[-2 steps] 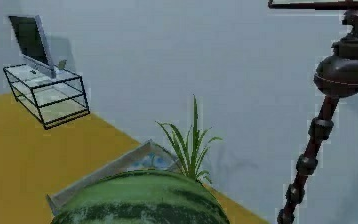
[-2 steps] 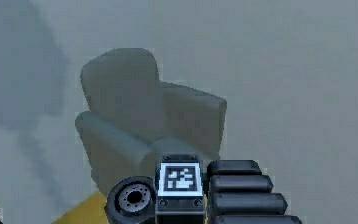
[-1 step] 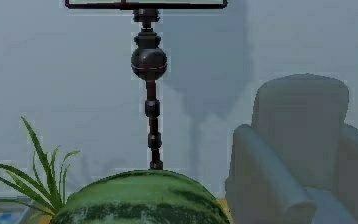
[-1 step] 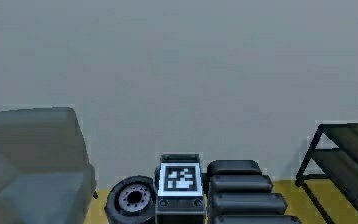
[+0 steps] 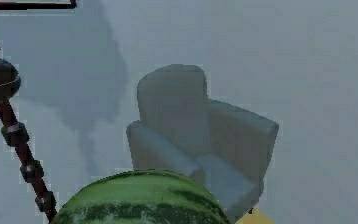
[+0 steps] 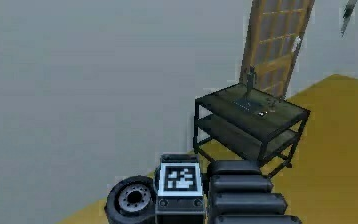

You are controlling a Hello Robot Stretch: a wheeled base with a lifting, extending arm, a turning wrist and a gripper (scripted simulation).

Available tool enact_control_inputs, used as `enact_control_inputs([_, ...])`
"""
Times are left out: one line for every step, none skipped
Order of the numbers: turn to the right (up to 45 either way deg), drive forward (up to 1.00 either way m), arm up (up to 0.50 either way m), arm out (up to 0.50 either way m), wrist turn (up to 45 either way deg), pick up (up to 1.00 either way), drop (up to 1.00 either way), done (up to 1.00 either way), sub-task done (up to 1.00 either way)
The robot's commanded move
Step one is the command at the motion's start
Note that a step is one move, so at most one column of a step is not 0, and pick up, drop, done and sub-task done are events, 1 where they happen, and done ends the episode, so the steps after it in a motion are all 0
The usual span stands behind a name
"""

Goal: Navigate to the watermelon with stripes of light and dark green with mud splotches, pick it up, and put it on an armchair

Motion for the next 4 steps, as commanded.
enact_control_inputs([-45.0,0.0,0.0,0.0,0.0,0.0,0.0,0.0,0.0])
enact_control_inputs([-45.0,0.0,0.0,0.0,0.0,0.0,0.0,0.0,0.0])
enact_control_inputs([-21.0,0.0,0.0,0.0,0.0,0.0,0.0,0.0,0.0])
enact_control_inputs([45.0,0.0,0.0,0.0,0.0,0.0,0.0,0.0,0.0])
